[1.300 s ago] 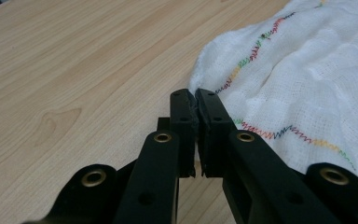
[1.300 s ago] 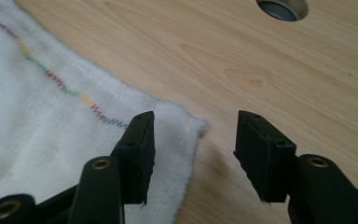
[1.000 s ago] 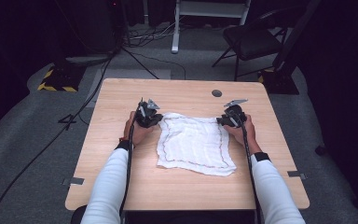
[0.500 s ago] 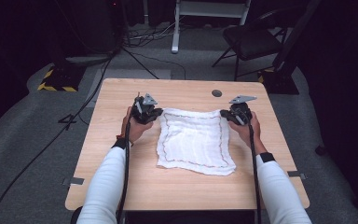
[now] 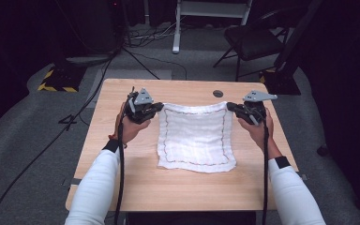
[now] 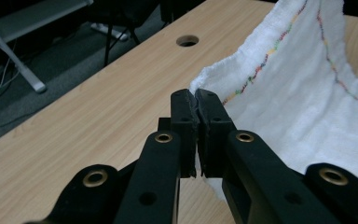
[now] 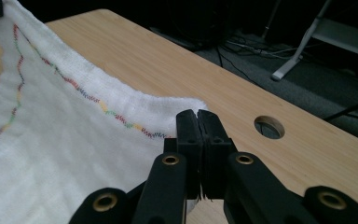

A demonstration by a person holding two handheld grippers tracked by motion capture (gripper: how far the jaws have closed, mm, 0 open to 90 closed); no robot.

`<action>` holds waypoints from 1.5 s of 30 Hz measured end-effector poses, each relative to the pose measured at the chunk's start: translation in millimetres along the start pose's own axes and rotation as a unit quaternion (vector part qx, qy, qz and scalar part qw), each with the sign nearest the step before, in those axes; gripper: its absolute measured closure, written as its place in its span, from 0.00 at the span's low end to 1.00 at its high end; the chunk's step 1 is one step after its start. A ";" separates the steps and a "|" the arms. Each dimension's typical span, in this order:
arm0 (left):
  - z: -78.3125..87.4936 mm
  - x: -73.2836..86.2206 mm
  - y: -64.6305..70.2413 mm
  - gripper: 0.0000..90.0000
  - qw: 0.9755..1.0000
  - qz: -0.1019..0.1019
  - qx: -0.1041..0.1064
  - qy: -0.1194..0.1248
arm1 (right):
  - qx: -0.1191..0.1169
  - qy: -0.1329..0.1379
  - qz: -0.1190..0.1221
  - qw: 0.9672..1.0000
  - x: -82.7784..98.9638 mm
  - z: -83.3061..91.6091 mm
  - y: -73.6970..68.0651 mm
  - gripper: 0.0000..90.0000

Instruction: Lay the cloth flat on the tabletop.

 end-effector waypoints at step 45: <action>-78.7 26.4 -35.7 0.35 0.987 0.069 -0.102 -0.101 | 0.041 -0.094 -0.013 0.995 33.2 -53.1 24.1 0.72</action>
Point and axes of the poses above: each handheld gripper's, and its own axes: z roughly backward along the jaws, x roughly out of its underside, y roughly to its right, the point moved 2 cm from there along -z, roughly forward along the jaws, and after that the axes turned 13 degrees about z, right-handed, at the moved point
